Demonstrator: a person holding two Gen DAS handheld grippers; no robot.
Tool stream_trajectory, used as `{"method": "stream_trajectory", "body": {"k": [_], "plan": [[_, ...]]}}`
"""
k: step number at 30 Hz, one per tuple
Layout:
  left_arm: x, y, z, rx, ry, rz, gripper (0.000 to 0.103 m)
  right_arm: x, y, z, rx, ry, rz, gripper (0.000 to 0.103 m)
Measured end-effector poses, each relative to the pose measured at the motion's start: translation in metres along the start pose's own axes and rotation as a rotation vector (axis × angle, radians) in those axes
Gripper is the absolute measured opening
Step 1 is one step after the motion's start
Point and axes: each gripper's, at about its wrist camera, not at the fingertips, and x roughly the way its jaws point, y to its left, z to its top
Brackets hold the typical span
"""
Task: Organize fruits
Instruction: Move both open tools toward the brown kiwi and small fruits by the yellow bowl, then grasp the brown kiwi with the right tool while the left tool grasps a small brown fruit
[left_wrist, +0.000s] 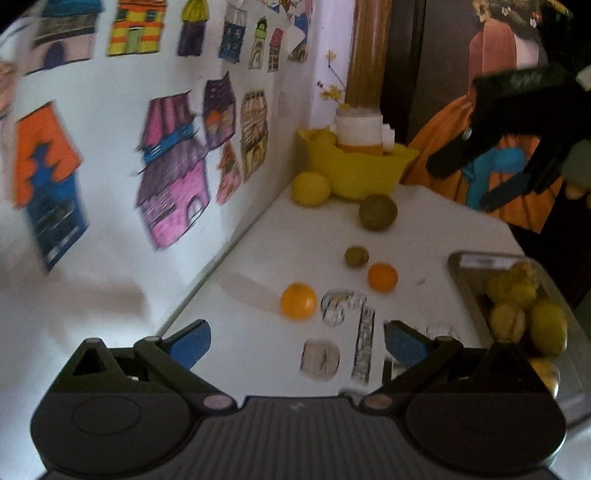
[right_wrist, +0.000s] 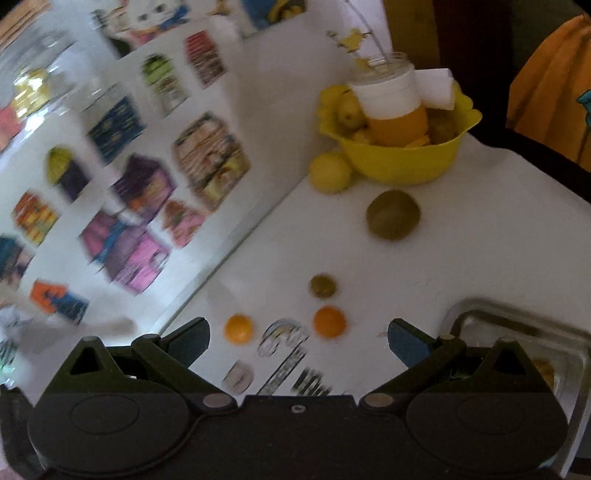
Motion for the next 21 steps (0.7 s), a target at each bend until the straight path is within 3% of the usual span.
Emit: {"method": "stream_trajectory", "body": {"k": [9, 14, 21], "plan": [[0.062, -0.018, 0.041, 0.022, -0.043, -0.064, 0.102, 0.055, -0.057, 0.041, 0.033, -0.109, -0.041, 0.102], [0.092, -0.023, 0.049, 0.030, -0.025, -0.078, 0.102, 0.081, -0.081, 0.045, 0.102, -0.103, -0.003, 0.102], [0.113, -0.018, 0.054, 0.017, -0.007, -0.081, 0.102, 0.101, -0.082, 0.041, 0.108, -0.080, 0.034, 0.102]]}}
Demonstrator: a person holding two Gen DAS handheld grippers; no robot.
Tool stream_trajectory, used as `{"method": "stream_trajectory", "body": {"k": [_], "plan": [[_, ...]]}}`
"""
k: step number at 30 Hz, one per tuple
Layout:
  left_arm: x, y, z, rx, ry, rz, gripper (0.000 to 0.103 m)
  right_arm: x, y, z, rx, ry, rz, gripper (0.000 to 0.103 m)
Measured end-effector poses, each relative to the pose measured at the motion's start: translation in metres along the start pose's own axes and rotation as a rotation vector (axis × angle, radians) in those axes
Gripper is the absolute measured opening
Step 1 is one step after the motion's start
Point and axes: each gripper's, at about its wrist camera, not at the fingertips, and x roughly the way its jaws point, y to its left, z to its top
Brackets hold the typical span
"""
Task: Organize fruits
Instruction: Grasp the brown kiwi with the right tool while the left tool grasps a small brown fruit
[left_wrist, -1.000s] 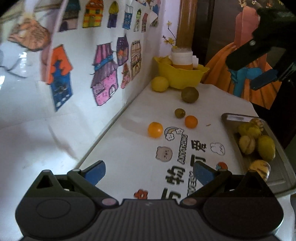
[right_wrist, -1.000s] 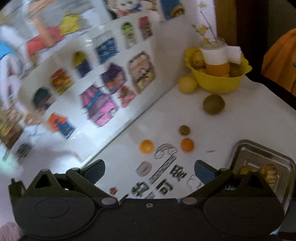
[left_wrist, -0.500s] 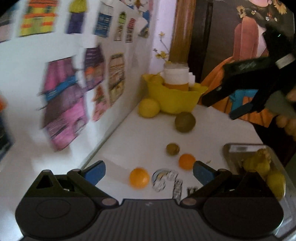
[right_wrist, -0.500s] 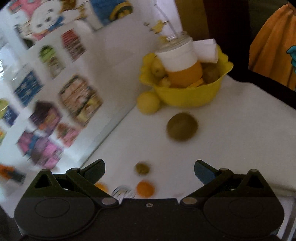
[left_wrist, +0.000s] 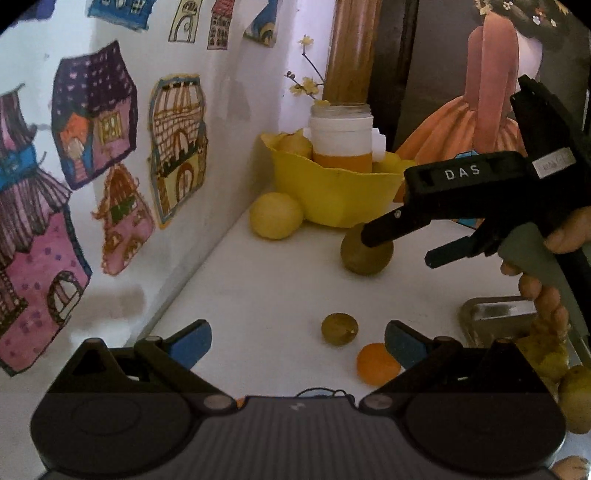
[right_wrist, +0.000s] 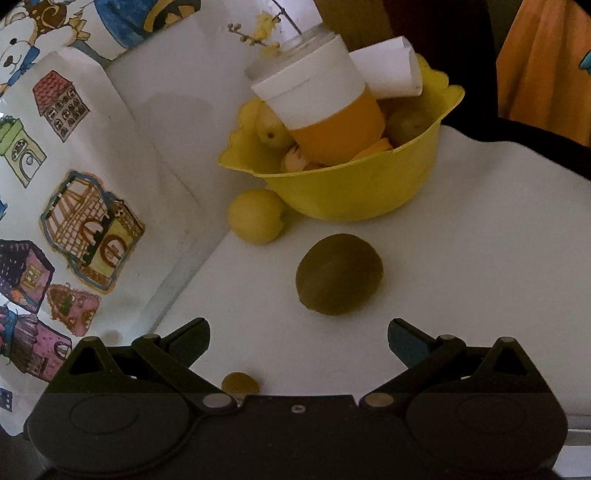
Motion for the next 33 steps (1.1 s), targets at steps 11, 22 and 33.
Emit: {"method": "stream_trajectory", "body": {"k": [11, 22, 33], "plan": [[0.026, -0.002, 0.006, -0.007, 0.058, 0.015, 0.098, 0.023, -0.003, 0.011, 0.007, -0.035, -0.047, 0.098], [0.050, -0.007, 0.011, -0.018, 0.085, -0.017, 0.081, 0.045, -0.002, 0.015, -0.042, -0.054, -0.112, 0.084], [0.064, -0.013, 0.009, 0.006, 0.094, -0.031, 0.066, 0.057, 0.001, 0.015, -0.076, -0.072, -0.146, 0.076]]}}
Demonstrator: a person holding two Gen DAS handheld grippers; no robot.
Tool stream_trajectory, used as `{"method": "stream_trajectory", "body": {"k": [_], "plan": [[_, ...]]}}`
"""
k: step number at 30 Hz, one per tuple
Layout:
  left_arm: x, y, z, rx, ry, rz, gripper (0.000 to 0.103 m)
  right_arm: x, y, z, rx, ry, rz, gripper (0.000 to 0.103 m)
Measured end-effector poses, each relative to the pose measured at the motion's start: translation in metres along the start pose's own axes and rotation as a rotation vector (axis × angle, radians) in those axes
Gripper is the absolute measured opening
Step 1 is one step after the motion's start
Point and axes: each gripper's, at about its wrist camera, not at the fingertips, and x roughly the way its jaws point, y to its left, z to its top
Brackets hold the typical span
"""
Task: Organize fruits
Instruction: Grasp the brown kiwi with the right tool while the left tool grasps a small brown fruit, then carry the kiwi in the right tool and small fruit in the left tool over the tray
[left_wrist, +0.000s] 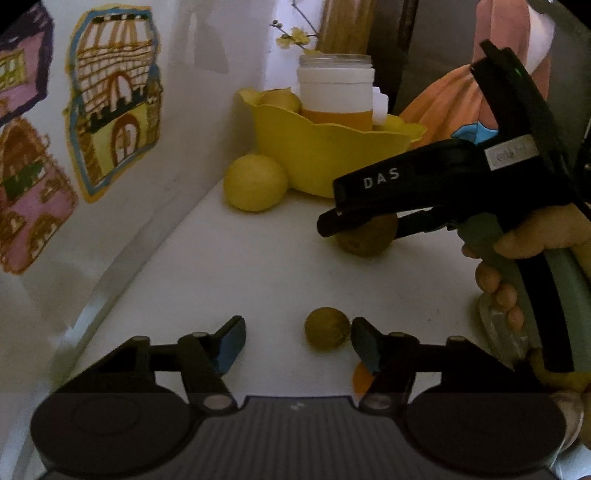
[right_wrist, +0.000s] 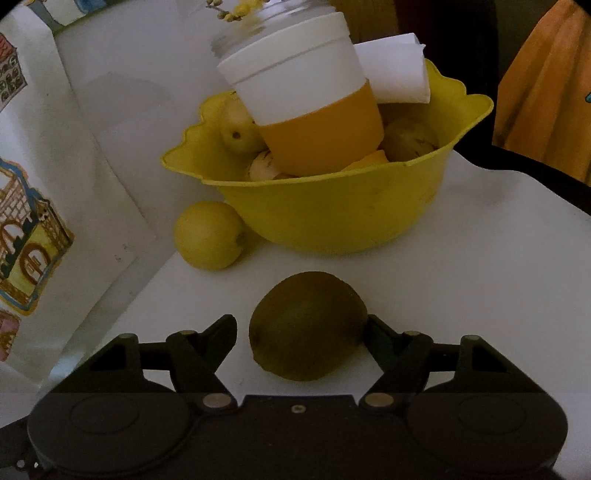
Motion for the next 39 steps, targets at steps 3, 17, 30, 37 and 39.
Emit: {"method": "stream_trajectory", "body": {"k": [3, 17, 30, 37, 39], "plan": [[0.001, 0.000, 0.000, 0.001, -0.005, 0.000, 0.062, 0.000, -0.001, 0.000, -0.008, -0.009, -0.013, 0.067], [-0.003, 0.000, -0.002, 0.024, 0.003, 0.003, 0.029, -0.007, 0.004, -0.008, -0.028, 0.005, 0.012, 0.066], [-0.026, 0.005, -0.007, -0.013, 0.000, -0.002, 0.029, -0.031, 0.006, -0.025, 0.036, 0.048, 0.097, 0.066], [-0.050, 0.000, -0.011, -0.002, -0.024, -0.010, 0.029, -0.059, 0.007, -0.036, 0.043, 0.039, 0.138, 0.066], [-0.059, -0.004, -0.012, -0.001, -0.026, -0.013, 0.029, -0.073, 0.007, -0.041, 0.039, 0.035, 0.149, 0.066]]}}
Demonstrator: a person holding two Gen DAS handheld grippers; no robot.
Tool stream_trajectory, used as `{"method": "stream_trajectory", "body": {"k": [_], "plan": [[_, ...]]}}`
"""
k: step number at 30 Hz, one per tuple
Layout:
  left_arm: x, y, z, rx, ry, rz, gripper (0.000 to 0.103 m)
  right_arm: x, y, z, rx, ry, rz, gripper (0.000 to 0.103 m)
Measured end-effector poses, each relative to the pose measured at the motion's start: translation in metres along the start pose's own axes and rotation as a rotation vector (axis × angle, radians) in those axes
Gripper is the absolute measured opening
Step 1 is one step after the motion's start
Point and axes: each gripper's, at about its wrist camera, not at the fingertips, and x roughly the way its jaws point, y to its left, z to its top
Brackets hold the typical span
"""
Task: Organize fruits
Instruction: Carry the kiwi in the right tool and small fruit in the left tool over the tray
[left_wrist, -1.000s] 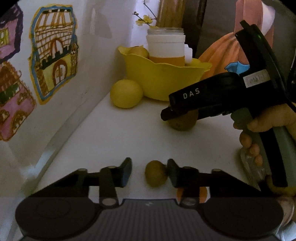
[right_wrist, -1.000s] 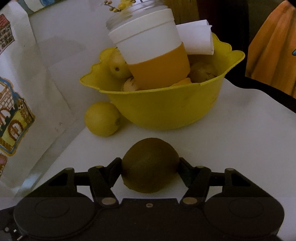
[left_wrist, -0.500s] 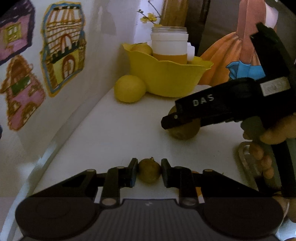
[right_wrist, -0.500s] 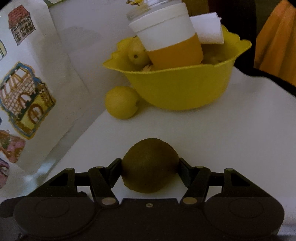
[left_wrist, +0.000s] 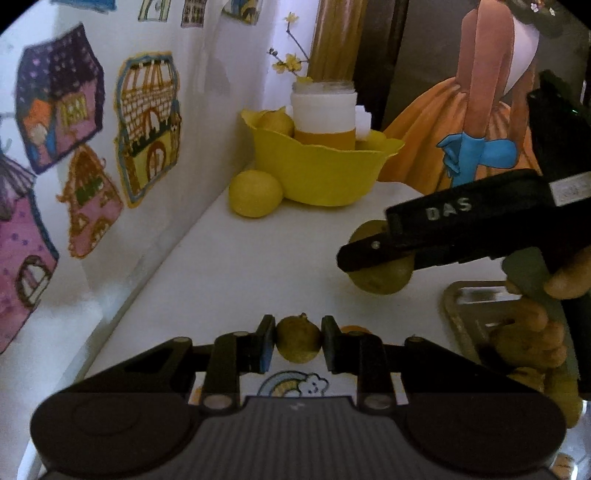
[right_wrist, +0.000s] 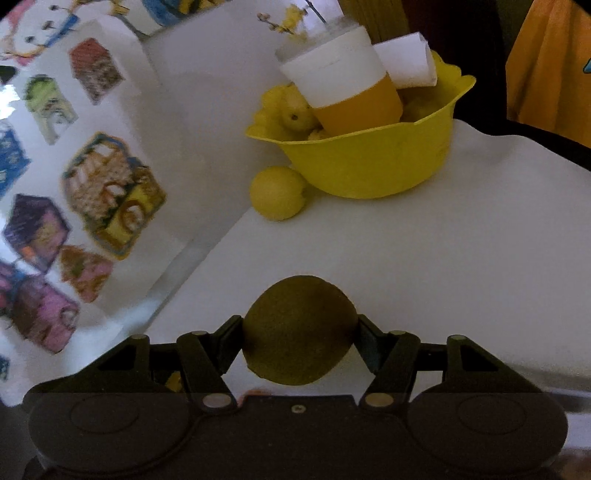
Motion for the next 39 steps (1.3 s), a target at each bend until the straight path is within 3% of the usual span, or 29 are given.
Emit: {"method": "stream_trajectory", "body": {"k": [12, 24, 39], "plan": [[-0.070, -0.051, -0.013, 0.030, -0.041, -0.060, 0.029, -0.115, 0.003, -0.040, -0.008, -0.053, 0.019, 0.066], [-0.114, -0.117, -0.034, 0.087, -0.061, -0.140, 0.029, -0.217, -0.022, -0.116, 0.013, -0.083, -0.031, 0.066], [-0.098, -0.171, -0.060, 0.122, 0.017, -0.209, 0.029, -0.234, -0.053, -0.199, -0.026, -0.057, -0.094, 0.066]]}}
